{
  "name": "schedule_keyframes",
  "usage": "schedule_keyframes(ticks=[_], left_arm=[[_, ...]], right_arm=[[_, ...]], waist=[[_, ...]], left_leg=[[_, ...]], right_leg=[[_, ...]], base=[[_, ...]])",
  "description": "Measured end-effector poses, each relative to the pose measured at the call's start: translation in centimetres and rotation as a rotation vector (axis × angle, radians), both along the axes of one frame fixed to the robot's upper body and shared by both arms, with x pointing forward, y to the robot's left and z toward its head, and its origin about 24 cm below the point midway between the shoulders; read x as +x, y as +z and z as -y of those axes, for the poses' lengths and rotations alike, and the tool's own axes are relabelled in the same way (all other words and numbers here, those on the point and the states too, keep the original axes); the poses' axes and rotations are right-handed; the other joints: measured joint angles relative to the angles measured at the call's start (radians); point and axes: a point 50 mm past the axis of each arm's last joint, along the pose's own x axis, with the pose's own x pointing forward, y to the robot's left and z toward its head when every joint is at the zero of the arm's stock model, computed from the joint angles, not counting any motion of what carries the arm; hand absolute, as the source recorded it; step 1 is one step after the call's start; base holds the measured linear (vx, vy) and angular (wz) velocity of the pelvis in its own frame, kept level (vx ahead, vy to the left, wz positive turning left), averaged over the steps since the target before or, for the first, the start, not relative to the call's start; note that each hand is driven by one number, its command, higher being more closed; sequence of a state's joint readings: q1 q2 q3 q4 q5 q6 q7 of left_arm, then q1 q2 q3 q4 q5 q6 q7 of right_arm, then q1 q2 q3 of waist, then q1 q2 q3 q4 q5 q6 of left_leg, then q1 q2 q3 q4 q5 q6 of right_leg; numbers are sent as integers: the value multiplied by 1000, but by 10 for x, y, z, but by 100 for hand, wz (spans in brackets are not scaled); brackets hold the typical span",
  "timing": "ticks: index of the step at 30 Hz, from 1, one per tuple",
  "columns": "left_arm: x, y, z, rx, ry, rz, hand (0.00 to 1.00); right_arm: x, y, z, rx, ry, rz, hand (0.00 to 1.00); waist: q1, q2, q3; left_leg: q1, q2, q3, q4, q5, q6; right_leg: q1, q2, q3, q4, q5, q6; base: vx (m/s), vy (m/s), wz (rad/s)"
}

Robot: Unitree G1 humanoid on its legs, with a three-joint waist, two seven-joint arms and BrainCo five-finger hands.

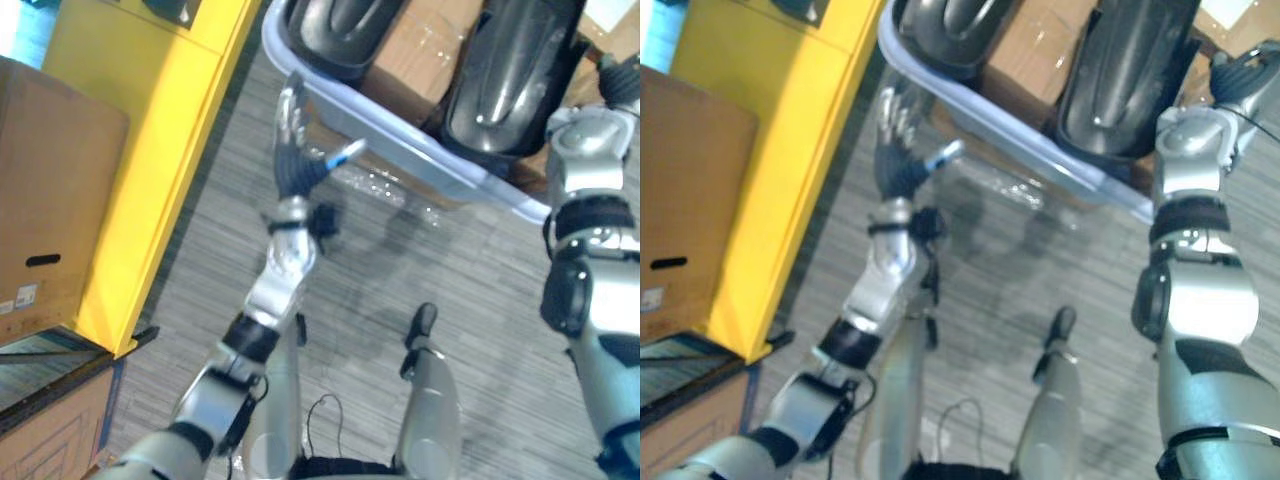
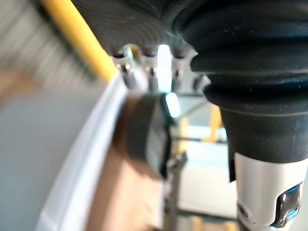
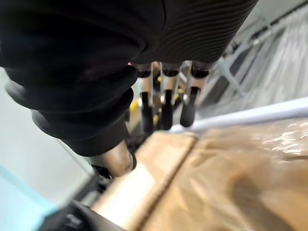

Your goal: Walk over and take plastic housings, then place them on the shelf

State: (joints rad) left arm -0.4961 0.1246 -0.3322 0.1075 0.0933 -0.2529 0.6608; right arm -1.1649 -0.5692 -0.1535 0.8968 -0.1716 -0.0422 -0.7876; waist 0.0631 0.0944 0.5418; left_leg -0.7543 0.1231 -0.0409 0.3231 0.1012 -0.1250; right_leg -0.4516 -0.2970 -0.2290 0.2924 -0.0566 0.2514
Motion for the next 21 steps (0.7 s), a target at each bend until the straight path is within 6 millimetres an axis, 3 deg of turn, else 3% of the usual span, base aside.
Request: schedule_keyframes(ticks=[2,6,8,10,15,21], left_arm=[[-13,-22,-16,63,110,-22,0],[-54,-72,-56,96,393,-119,0],[-71,-89,-71,113,510,-157,0],[-90,-107,-88,116,634,-215,0],[-99,-146,-95,185,671,-383,0],[-108,-189,-102,273,650,-606,0]], right_arm=[[-8,-4,0,-23,-19,55,0],[-25,-39,1,-8,-97,100,0],[-35,-42,0,-35,-140,138,0],[-47,-41,-14,-79,-175,216,0],[-57,-46,-38,-65,-144,297,0],[-51,-66,-55,44,-27,283,0]], waist=[[7,0,0],[22,2,-1],[37,11,-6],[39,13,-8],[58,13,-8],[76,13,-8]], left_leg=[[4,1,0,1,-5,-1],[37,0,-2,12,-35,0],[40,1,-4,22,-50,-4],[42,0,-5,15,-50,-5],[62,-4,-4,0,-47,-2],[72,-10,-5,-12,-47,-2]], right_leg=[[3,1,0,-3,0,0],[47,-1,-10,-8,-9,-9],[55,-1,-13,-5,-21,-13],[55,-1,-15,-3,-29,-15],[69,-5,-18,0,-41,-17],[75,-11,-19,8,-43,-19]], base=[[39,-34,-1],[21,-14,2],[0,0,0],[3,-12,2],[45,-32,5],[37,-14,4]])
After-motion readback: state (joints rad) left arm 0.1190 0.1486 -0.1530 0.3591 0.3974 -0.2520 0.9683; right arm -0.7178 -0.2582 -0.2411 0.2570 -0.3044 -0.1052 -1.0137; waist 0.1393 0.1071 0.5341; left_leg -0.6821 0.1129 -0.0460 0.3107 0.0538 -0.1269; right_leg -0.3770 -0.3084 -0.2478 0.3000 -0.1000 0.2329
